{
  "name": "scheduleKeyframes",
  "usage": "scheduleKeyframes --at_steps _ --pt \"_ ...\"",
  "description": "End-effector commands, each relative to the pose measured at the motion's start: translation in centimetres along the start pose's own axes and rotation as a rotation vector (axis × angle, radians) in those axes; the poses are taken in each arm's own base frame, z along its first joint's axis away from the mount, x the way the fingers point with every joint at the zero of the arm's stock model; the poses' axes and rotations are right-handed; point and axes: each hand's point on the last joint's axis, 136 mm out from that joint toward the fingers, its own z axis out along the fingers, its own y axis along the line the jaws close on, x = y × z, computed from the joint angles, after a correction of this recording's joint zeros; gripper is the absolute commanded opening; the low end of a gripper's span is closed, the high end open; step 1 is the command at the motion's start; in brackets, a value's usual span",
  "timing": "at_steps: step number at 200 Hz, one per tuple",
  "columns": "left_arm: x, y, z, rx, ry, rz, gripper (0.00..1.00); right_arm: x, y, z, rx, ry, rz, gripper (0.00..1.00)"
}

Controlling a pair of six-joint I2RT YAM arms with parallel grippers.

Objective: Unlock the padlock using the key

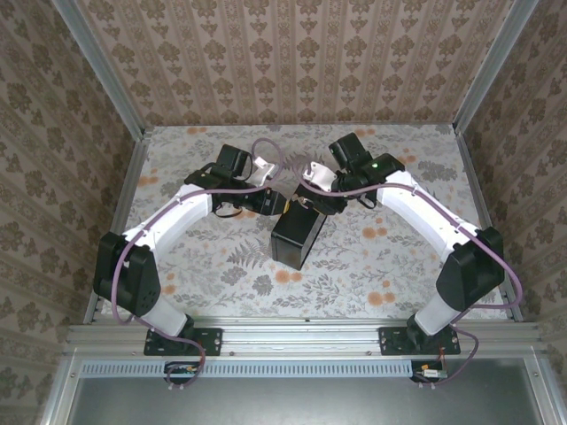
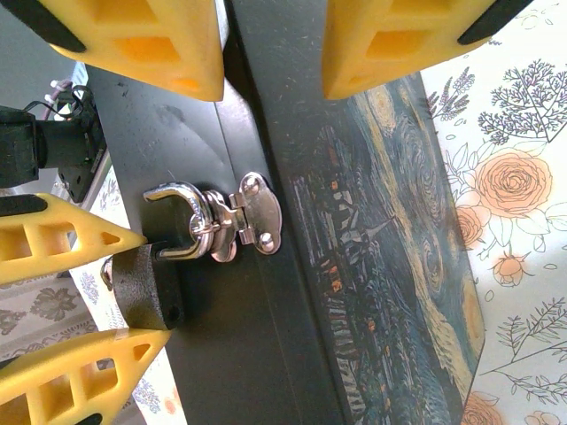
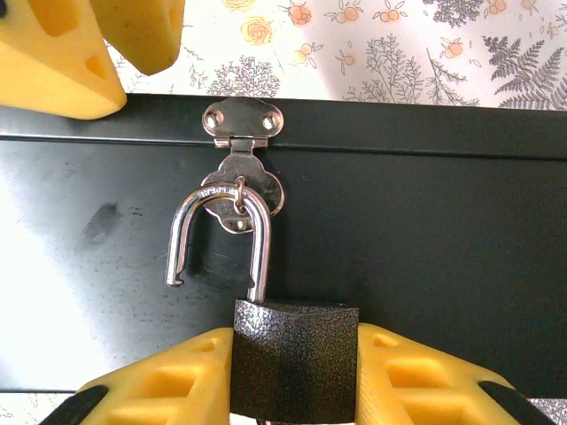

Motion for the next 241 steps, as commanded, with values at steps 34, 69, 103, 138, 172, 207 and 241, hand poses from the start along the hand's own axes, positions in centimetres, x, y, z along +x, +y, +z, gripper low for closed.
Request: scheduleKeyframes --at_steps 34,69,103,138,172,207,241 --pt "0.9 1.1 0.7 -0.038 0.018 -0.047 0.35 -0.7 1.8 0.4 -0.017 -0.034 0.076 0.01" --pt "0.9 0.8 0.7 -0.041 0.009 -0.067 0.35 -2.4 1.0 -2.0 0.045 -0.11 0.236 0.0" --pt "0.8 0.1 1.1 -0.025 0.02 -0.062 0.34 -2.0 0.2 -2.7 0.116 -0.062 0.309 0.0" --pt "0.7 0.3 1.3 -0.038 0.022 -0.08 0.34 -2.5 -0.1 -3.0 0.176 -0.039 0.358 0.0" --pt "0.7 0.4 1.7 -0.057 0.02 -0.085 0.33 -4.4 -0.4 -3.5 0.169 -0.112 0.364 0.0" --pt "0.7 0.9 1.8 -0.073 0.004 -0.12 0.32 -4.1 -1.9 -3.2 0.232 -0.104 0.429 0.0" --pt "0.6 0.3 1.8 -0.038 -0.012 -0.149 0.31 -3.1 -2.8 -3.5 0.335 -0.085 0.523 0.0"
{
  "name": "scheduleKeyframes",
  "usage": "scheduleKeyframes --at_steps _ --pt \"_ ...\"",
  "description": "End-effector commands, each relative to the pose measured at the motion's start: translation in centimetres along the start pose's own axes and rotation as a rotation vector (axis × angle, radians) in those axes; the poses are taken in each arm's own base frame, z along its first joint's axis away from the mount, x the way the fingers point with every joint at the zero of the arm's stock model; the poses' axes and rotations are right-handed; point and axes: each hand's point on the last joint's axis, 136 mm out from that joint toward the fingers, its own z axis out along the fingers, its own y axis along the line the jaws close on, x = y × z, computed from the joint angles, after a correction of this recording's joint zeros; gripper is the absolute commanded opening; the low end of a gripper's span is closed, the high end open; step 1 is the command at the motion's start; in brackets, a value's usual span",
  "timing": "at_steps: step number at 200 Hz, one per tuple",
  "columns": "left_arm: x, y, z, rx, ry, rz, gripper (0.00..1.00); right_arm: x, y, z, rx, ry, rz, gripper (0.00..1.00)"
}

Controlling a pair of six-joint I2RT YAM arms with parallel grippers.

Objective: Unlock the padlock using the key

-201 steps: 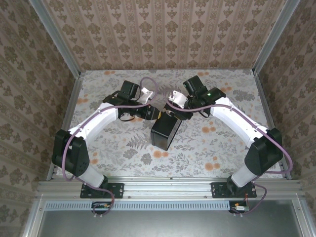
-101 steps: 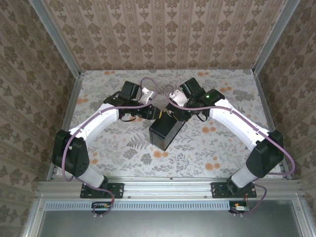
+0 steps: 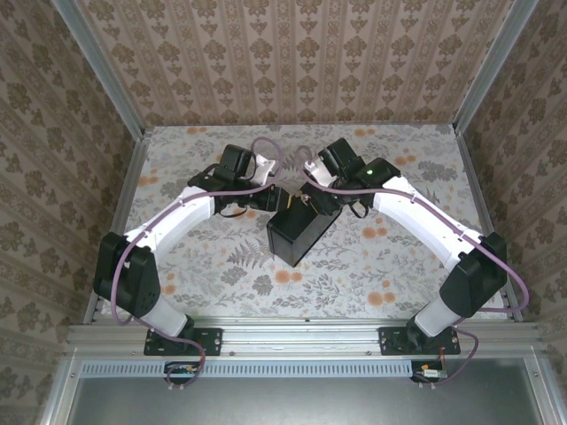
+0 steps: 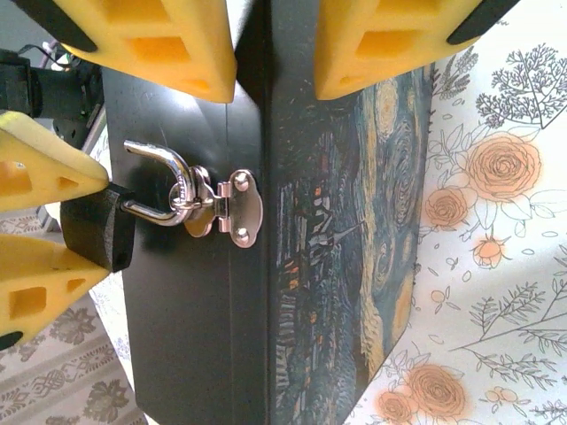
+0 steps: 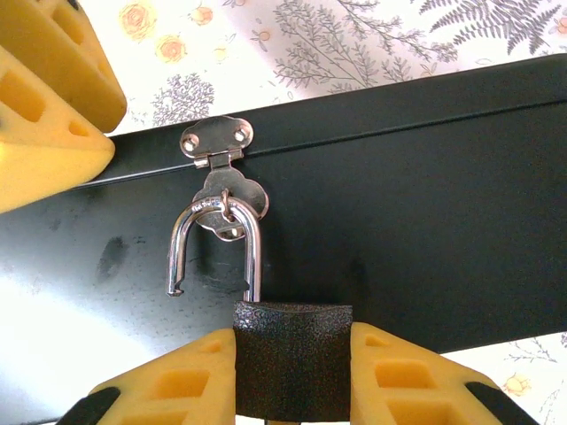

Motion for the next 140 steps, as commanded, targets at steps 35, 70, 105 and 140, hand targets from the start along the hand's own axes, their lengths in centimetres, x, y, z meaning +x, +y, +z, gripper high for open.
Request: scheduleKeyframes --at_steps 35,70,105,140 --pt "2.6 -1.1 1.2 0.083 0.084 -0.075 0.3 -3.4 -3.2 -1.9 0.227 -0.175 0.133 0.0" --pt "2.1 -0.8 0.9 0.087 0.081 -0.077 0.3 -5.1 -4.6 -1.9 0.305 -0.197 -0.022 0.0" --pt "1.0 -0.2 1.0 0.097 0.058 -0.1 0.3 -6.5 -2.8 -2.0 0.117 -0.259 -0.044 0.0" --pt "0.7 -0.4 2.0 0.106 0.045 -0.141 0.3 -4.7 -3.4 -0.8 0.097 -0.195 0.137 0.0"
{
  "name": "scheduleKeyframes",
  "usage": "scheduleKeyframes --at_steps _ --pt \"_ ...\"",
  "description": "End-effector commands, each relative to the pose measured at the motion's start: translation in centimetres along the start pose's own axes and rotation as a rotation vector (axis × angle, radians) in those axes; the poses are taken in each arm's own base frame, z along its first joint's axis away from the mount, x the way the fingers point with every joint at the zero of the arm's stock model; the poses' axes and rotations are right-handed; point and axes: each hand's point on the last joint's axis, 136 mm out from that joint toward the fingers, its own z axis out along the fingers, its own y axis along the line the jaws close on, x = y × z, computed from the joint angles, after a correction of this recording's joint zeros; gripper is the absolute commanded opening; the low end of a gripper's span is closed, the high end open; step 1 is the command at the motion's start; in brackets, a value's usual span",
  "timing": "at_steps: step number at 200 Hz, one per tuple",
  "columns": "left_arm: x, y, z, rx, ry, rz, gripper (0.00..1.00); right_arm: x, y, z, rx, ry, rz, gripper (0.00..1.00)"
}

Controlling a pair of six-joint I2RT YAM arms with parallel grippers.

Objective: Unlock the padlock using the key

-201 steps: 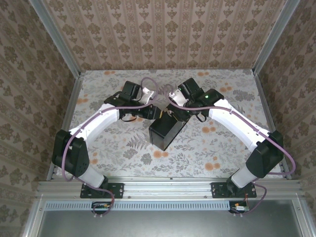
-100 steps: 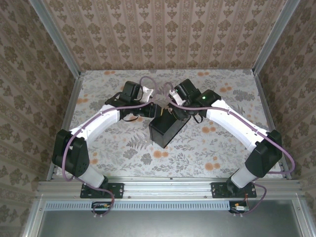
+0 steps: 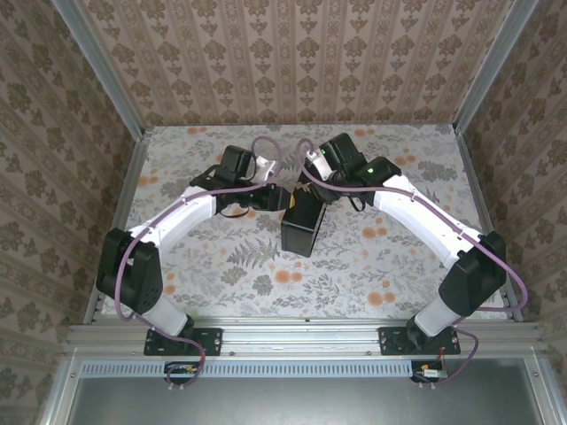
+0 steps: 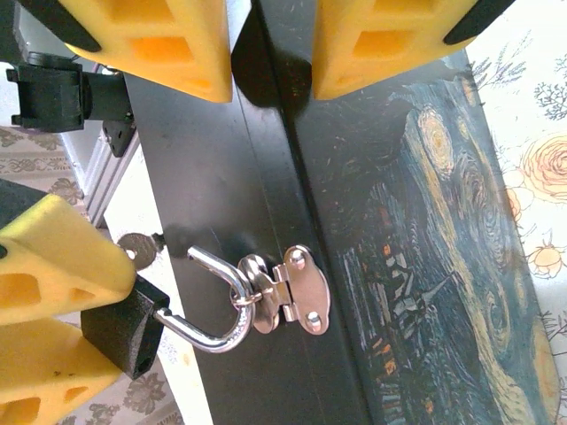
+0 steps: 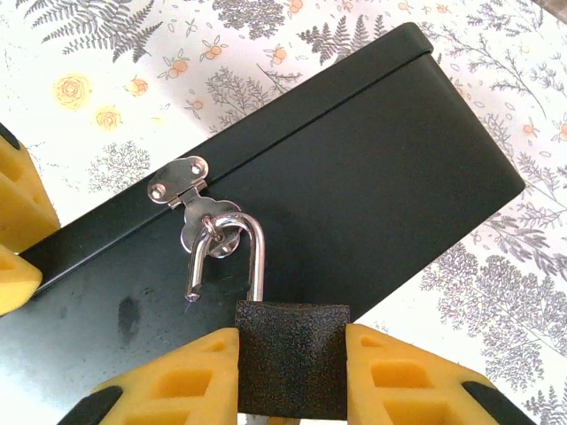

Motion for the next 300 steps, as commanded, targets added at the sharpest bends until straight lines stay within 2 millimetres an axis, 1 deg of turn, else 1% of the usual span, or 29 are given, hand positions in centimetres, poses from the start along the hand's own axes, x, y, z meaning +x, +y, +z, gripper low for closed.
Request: scheduleKeyframes --at_steps 1,10,19,33,38,61,71,99,124,156,162,168,191,209,221,235,250,263,274,283,288,295,300 --pt "0.6 0.4 1.2 0.006 0.027 -0.076 0.3 -1.9 -0.2 -0.4 -0.022 -0.08 0.144 0.0" --pt "0.5 0.2 1.5 0.003 0.015 -0.085 0.3 -1.5 -0.1 -0.2 -0.014 -0.094 0.209 0.0" --pt "0.4 0.2 1.6 -0.006 0.003 -0.098 0.3 -1.5 -0.4 -0.5 0.013 -0.123 0.264 0.0" --pt "0.2 0.3 1.9 -0.016 -0.014 -0.127 0.3 -0.8 -0.7 -0.6 0.034 -0.148 0.351 0.0" --pt "0.1 0.4 2.0 -0.021 -0.022 -0.135 0.3 -1.3 -0.8 -0.8 0.028 -0.185 0.387 0.0" --pt "0.2 0.5 2.4 -0.029 -0.039 -0.161 0.3 -1.9 -0.4 -1.1 -0.006 -0.242 0.52 0.0" --pt "0.1 0.4 2.6 -0.026 -0.042 -0.161 0.3 -2.1 -0.2 -1.0 -0.003 -0.258 0.539 0.0" --pt "0.0 0.0 3.3 -0.014 -0.033 -0.152 0.3 -2.1 -1.0 -0.6 0.068 -0.276 0.615 0.0" --pt "0.4 -0.6 4.0 -0.014 -0.009 -0.134 0.3 -2.3 -1.1 0.5 0.105 -0.283 0.653 0.0" --pt "0.6 -0.2 4.1 -0.016 -0.01 -0.153 0.29 -2.0 -1.3 1.8 0.135 -0.271 0.65 0.0" --pt "0.6 -0.1 4.0 -0.017 -0.013 -0.156 0.29 -1.7 -1.6 2.0 0.151 -0.267 0.65 0.0" --pt "0.3 0.4 3.9 -0.044 -0.03 -0.16 0.29 -1.4 -1.8 2.2 0.162 -0.265 0.652 0.0" --pt "0.0 0.5 3.7 -0.047 -0.04 -0.156 0.29 -0.5 -3.0 2.8 0.181 -0.259 0.657 0.0" --pt "0.1 0.5 3.7 -0.051 -0.035 -0.154 0.29 -1.0 -3.6 3.5 0.147 -0.273 0.654 0.0" --pt "0.1 0.8 3.6 -0.06 -0.035 -0.158 0.29 -1.7 -4.0 3.5 0.13 -0.286 0.652 0.0" --pt "0.1 1.4 3.4 -0.074 -0.041 -0.168 0.29 -2.6 -4.6 2.7 0.127 -0.309 0.652 0.0" --pt "-0.2 1.7 3.0 -0.079 -0.052 -0.17 0.29 -3.0 -5.8 1.3 0.141 -0.336 0.645 0.0" --pt "-0.6 1.8 2.7 -0.083 -0.059 -0.162 0.29 -2.5 -7.3 0.4 0.157 -0.339 0.658 0.0" --pt "-0.9 1.8 2.4 -0.084 -0.061 -0.15 0.3 -1.3 -8.6 0.0 0.172 -0.325 0.669 0.0" --pt "-1.1 1.6 2.2 -0.085 -0.062 -0.141 0.3 -0.5 -9.2 -0.3 0.175 -0.314 0.667 0.0" --pt "-1.3 1.6 2.1 -0.085 -0.062 -0.135 0.3 -0.1 -9.3 -0.2 0.161 -0.307 0.659 0.05" --pt "-1.4 1.5 1.9 -0.084 -0.061 -0.126 0.3 0.0 -8.9 -0.3 0.113 -0.311 0.64 0.18" --pt "-1.6 1.4 1.8 -0.084 -0.061 -0.121 0.31 0.0 -8.6 -0.3 0.085 -0.312 0.627 0.25"
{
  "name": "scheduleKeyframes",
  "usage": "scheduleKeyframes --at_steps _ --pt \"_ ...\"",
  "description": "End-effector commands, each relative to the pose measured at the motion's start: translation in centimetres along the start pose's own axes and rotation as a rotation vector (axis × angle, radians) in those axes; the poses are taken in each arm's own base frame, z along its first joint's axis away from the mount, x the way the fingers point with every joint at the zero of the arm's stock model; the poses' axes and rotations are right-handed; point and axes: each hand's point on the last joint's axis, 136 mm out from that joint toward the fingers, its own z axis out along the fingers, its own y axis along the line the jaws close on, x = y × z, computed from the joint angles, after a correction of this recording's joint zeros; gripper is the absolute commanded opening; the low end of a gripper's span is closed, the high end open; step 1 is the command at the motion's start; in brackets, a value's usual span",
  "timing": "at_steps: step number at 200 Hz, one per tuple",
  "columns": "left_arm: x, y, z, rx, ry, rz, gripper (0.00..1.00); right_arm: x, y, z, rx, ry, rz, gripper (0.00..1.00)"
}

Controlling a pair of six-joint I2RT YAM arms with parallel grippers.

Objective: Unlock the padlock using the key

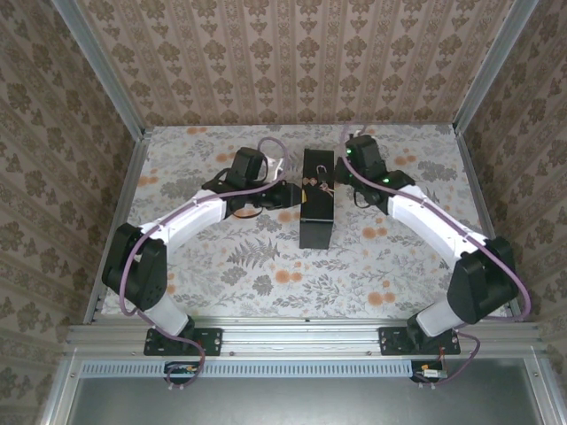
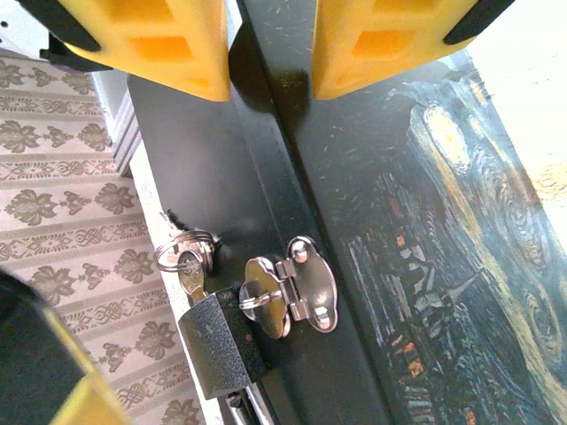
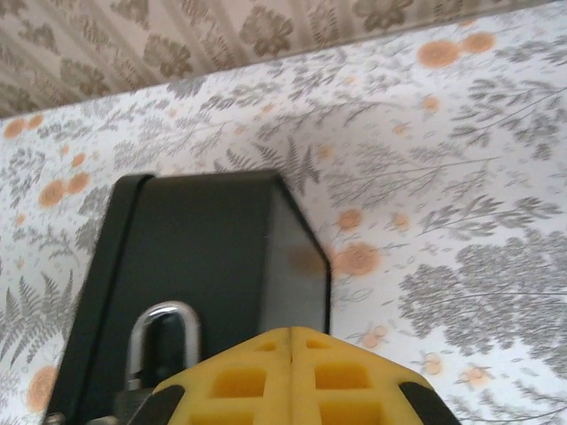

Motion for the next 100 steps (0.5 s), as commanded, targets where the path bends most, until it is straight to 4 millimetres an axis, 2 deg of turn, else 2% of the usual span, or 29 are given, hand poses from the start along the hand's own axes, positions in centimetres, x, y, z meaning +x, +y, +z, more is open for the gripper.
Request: scheduleKeyframes --at_steps 1,18,54,68,100 --pt "-0.3 2.1 -0.5 -0.086 0.011 -0.003 0.3 0.1 -0.2 -1.7 -0.101 0.017 -0.049 0.26" --pt "-0.5 1.9 -0.7 -0.085 0.013 0.012 0.31 0.5 1.0 -2.0 -0.163 0.056 -0.086 0.36" --pt "-0.7 1.6 -0.4 -0.071 0.024 0.021 0.32 2.6 4.6 -1.3 -0.248 0.178 -0.201 0.48" --pt "-0.6 1.6 -0.4 -0.073 0.028 0.023 0.31 3.6 4.9 -0.3 -0.218 0.23 -0.243 0.48" --pt "-0.6 1.5 -0.5 -0.078 0.031 0.03 0.32 4.3 5.1 0.9 -0.169 0.251 -0.288 0.49"
